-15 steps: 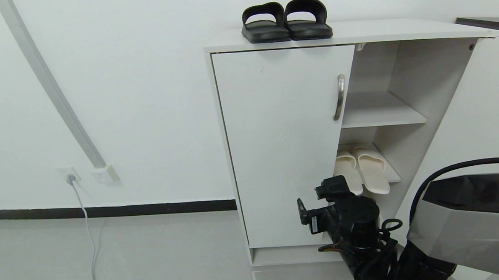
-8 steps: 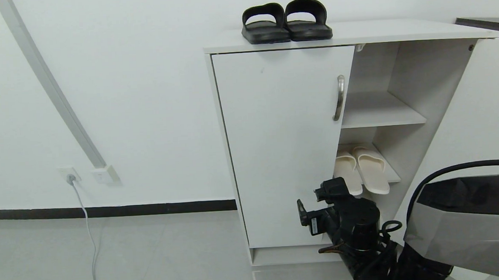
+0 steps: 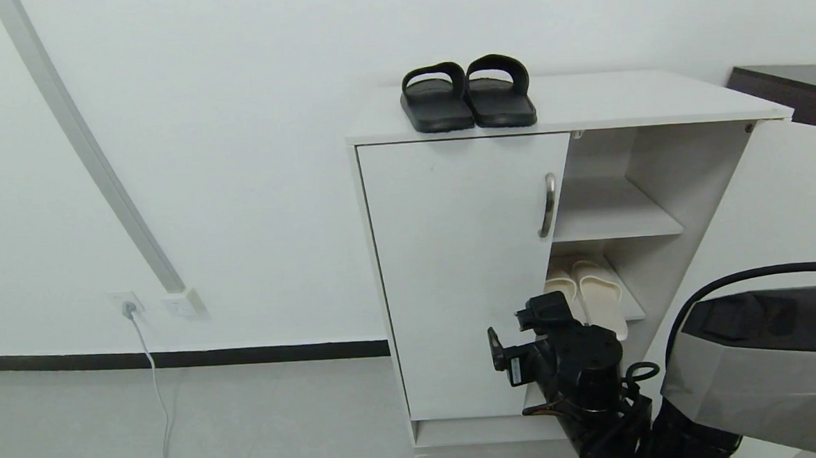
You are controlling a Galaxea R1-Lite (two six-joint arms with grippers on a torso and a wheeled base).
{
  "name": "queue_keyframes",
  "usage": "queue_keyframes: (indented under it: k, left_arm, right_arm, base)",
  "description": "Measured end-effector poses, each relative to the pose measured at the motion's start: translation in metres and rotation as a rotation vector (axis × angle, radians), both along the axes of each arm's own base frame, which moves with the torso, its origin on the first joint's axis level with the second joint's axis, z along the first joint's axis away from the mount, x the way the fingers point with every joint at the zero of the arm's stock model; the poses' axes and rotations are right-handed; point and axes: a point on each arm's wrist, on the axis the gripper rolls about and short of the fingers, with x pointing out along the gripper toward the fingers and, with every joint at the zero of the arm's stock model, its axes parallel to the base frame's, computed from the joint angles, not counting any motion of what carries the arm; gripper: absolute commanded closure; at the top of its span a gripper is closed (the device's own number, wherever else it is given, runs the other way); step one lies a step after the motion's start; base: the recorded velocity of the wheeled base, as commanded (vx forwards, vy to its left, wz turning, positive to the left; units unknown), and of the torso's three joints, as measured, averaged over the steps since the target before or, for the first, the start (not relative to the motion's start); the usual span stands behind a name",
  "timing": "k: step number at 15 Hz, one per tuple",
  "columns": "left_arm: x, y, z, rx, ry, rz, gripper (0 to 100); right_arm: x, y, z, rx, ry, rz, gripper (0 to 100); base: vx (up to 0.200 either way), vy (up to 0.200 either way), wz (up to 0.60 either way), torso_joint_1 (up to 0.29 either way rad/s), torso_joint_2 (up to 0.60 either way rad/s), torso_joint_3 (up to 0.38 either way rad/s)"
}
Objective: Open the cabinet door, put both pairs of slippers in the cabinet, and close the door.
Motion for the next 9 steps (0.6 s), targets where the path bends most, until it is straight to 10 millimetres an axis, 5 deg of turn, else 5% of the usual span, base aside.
queue_keyframes:
  k: [9]
  left_arm:
    - [0.0,0.0,0.0,0.0,0.0,0.0,100]
  right_arm:
    - [-0.0008,0.0002,-0.0001,-0.001,-0.001,0.002,0]
  base:
    - [0.0,0.0,0.0,0.152,-0.48,-0.324]
